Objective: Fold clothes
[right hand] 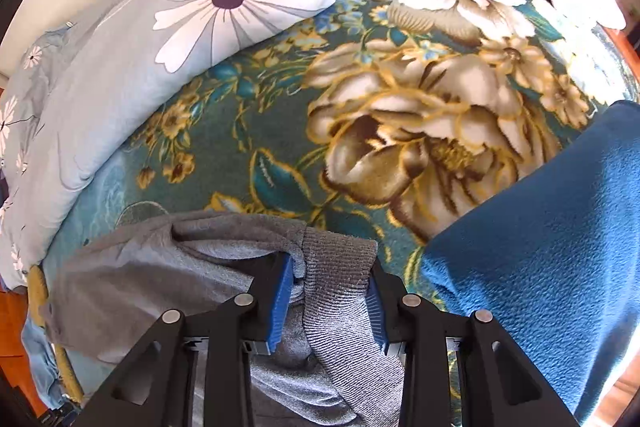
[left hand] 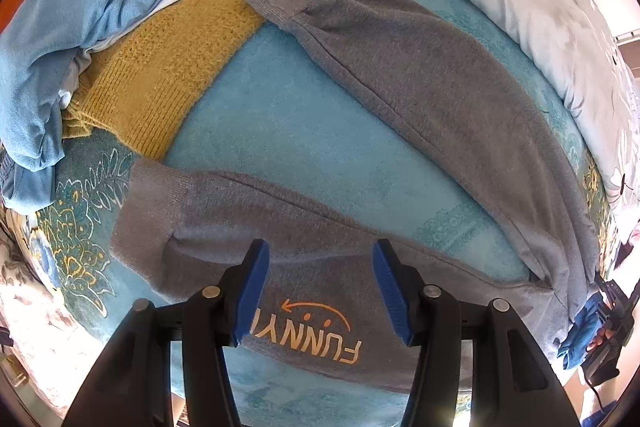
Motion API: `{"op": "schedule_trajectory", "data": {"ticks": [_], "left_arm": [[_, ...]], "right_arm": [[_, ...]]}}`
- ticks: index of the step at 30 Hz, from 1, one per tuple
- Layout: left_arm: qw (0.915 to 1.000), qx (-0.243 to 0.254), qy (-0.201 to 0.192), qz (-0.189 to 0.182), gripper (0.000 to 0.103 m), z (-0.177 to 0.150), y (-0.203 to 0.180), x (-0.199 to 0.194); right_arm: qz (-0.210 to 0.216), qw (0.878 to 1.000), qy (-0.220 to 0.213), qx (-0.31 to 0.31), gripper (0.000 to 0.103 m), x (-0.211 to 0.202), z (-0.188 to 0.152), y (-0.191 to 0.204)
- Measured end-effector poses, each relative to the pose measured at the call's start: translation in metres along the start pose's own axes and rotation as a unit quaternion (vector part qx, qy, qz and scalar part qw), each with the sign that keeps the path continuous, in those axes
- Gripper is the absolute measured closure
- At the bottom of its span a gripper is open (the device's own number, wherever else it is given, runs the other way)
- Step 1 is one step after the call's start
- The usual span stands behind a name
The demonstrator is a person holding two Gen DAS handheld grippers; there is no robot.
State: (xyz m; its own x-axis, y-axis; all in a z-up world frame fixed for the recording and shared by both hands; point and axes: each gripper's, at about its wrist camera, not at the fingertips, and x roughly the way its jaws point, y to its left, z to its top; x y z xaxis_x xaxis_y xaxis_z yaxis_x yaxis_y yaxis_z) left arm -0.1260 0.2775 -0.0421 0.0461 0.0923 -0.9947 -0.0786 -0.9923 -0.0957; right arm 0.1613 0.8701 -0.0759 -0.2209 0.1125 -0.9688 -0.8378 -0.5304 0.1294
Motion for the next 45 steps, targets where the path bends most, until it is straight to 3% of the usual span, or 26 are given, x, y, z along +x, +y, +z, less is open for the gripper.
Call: {"op": "schedule_trajectory", "data": {"ticks": [4,10,13,16,21,24,32,34,36,37,38,39,41,45], "left_arm": [[0.9999,-0.015,0.000,0.004,0.047,-0.003,0.011,0.001],[0.9990,-0.042,0.002,0.017,0.047,-0.013,0.041,0.004],[0.9970,-0.066,0.004,0.039,0.047,-0.023,0.064,0.010],[0.9928,-0.107,0.015,0.052,0.047,-0.036,0.091,0.022],[0.9820,-0.180,0.043,0.037,0.047,-0.059,0.133,0.050],[0.9776,-0.200,0.057,0.029,0.047,-0.066,0.148,0.066],[0.9796,-0.194,0.052,0.005,0.047,-0.059,0.149,0.078],[0.9783,-0.203,0.042,-0.015,0.047,-0.058,0.149,0.075],[0.9762,-0.212,0.032,-0.035,0.048,-0.057,0.149,0.072],[0.9750,-0.216,0.027,-0.045,0.055,-0.056,0.149,0.070],[0.9743,-0.218,0.025,-0.050,0.068,-0.055,0.149,0.069],[0.9741,-0.219,0.023,-0.050,0.074,-0.053,0.148,0.068],[0.9748,-0.217,0.014,-0.052,0.094,-0.051,0.147,0.063],[0.9667,-0.237,-0.010,-0.096,0.096,-0.050,0.148,0.044]], "right_arm": [[-0.014,1.000,0.006,-0.011,0.062,0.003,0.003,0.008],[-0.001,1.000,-0.028,0.007,0.052,-0.035,-0.013,0.004],[0.010,0.998,-0.060,0.030,0.045,-0.072,-0.045,-0.002],[0.008,0.996,-0.066,0.061,0.039,-0.097,-0.096,-0.017],[-0.019,0.986,0.000,0.163,0.039,-0.089,-0.189,-0.069],[-0.019,0.975,0.026,0.218,0.039,-0.076,-0.226,-0.093],[0.050,0.957,0.029,0.283,0.039,-0.046,-0.234,-0.100],[0.057,0.957,0.032,0.284,0.043,-0.041,-0.229,-0.096],[0.062,0.959,0.032,0.276,0.063,-0.040,-0.224,-0.091],[0.059,0.960,0.033,0.270,0.066,-0.040,-0.222,-0.088],[0.054,0.962,0.036,0.264,0.077,-0.040,-0.220,-0.086],[0.050,0.964,0.037,0.259,0.086,-0.041,-0.218,-0.084],[0.055,0.965,0.036,0.255,0.093,-0.046,-0.217,-0.082],[0.082,0.963,0.022,0.255,0.095,-0.064,-0.212,-0.080]]}}
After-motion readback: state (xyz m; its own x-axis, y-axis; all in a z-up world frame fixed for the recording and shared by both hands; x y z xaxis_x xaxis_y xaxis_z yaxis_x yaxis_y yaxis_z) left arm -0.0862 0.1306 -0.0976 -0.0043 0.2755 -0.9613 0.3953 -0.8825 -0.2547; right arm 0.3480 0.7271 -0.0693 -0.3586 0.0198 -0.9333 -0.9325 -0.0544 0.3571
